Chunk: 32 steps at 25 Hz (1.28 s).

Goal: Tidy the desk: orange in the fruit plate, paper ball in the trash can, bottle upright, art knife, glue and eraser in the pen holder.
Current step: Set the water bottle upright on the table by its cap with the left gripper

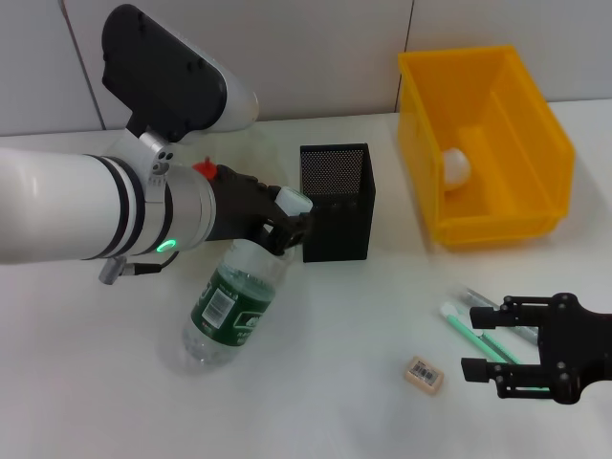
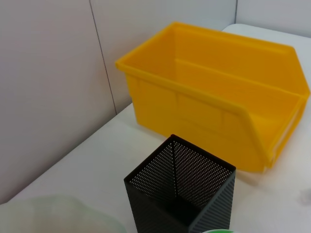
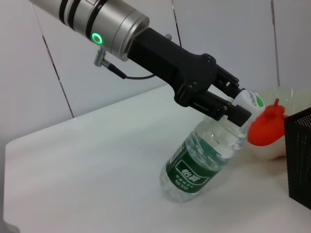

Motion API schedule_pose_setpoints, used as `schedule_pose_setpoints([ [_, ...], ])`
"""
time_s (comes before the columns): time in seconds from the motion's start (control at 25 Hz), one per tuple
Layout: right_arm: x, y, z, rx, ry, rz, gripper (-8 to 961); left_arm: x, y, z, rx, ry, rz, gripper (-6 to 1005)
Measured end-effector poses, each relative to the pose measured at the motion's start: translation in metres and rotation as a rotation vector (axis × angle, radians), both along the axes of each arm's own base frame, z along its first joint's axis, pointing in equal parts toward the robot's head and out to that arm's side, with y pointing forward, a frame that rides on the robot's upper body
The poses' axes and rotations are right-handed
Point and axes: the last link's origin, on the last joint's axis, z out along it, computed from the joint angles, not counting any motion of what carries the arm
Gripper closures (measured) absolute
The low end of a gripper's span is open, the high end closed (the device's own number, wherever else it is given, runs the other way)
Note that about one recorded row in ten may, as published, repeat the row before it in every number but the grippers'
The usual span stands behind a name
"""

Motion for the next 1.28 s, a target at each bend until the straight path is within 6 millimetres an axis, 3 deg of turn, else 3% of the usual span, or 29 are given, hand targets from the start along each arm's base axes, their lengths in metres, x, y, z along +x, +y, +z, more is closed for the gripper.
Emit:
schedule_pose_setpoints([
  [0.76, 0.0, 0.001, 0.0, -0.001, -0.005, 0.0, 282, 0.008, 0.0, 0.003, 0.005, -0.052, -0.008, 559],
  [1.28, 0.0, 0.001, 0.0, -0.002, -0.006, -0.002, 282, 0.002, 0.003, 0.01, 0.046, -0.098, -0.014, 559],
])
